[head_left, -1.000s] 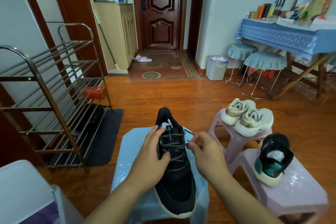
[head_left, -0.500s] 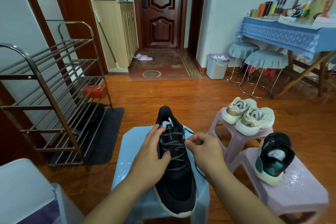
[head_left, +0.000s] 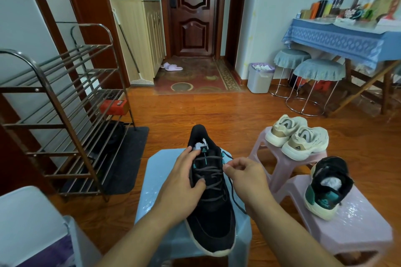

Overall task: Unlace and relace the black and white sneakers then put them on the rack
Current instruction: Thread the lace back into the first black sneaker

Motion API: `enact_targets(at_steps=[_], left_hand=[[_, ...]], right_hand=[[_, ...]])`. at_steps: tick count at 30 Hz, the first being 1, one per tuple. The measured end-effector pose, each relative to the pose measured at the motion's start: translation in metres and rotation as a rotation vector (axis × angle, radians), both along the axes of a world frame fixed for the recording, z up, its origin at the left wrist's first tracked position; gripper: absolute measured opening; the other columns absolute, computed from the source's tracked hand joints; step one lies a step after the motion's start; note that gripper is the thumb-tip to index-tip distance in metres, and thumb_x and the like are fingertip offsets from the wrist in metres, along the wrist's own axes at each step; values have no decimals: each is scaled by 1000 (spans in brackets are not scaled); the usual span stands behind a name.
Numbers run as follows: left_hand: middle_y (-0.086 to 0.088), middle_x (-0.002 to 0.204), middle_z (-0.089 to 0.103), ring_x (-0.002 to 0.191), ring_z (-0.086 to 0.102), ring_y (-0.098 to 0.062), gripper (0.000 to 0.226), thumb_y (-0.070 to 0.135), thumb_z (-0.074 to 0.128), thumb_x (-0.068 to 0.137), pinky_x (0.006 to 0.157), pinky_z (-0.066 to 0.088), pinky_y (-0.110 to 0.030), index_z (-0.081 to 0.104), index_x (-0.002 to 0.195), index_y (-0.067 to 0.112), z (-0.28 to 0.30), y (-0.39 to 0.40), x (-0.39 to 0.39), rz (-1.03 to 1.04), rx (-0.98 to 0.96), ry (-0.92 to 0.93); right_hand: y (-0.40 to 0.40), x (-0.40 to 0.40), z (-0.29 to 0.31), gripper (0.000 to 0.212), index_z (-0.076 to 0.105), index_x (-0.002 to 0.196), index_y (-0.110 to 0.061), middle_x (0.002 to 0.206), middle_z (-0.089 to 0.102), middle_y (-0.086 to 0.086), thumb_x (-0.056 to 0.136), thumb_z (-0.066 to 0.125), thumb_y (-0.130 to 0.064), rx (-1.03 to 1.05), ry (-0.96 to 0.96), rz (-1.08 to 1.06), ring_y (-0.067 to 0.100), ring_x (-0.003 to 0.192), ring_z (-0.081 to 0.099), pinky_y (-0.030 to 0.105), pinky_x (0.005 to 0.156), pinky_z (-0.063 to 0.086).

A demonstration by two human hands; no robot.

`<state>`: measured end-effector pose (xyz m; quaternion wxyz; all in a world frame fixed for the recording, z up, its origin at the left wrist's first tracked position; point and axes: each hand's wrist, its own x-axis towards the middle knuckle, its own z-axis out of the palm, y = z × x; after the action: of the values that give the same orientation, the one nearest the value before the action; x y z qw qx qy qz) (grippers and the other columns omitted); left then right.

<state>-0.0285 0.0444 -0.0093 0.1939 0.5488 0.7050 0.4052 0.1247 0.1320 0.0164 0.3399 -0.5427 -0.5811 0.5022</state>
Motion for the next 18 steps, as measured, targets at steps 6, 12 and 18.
enact_targets(at_steps=[6, 12, 18], left_hand=[[34, 161, 9, 144, 11, 16, 70, 30, 61, 97, 119, 33, -31, 24, 154, 49, -2, 0, -3, -14, -12, -7], [32, 163, 7, 138, 8, 23, 72, 30, 60, 97, 106, 20, -11, 22, 156, 45, -4, 0, -2, -17, -10, 50], [28, 164, 7, 147, 12, 11, 74, 32, 60, 96, 105, 20, -13, 20, 157, 43, -1, 2, -1, 2, -3, 84]], right_hand=[[-4, -9, 2, 5, 69, 92, -24, 87, 71, -1, 91, 74, -23, -9, 118, -52, 13, 82, 70, 27, 66, 52], [-1, -13, 8, 13, 67, 79, -26, 73, 67, -10, 90, 72, -31, 325, -267, 28, 7, 75, 63, 29, 69, 52], [4, -11, 20, 17, 68, 68, -22, 63, 65, -4, 85, 68, -17, 324, -177, 55, 4, 60, 57, 27, 59, 47]])
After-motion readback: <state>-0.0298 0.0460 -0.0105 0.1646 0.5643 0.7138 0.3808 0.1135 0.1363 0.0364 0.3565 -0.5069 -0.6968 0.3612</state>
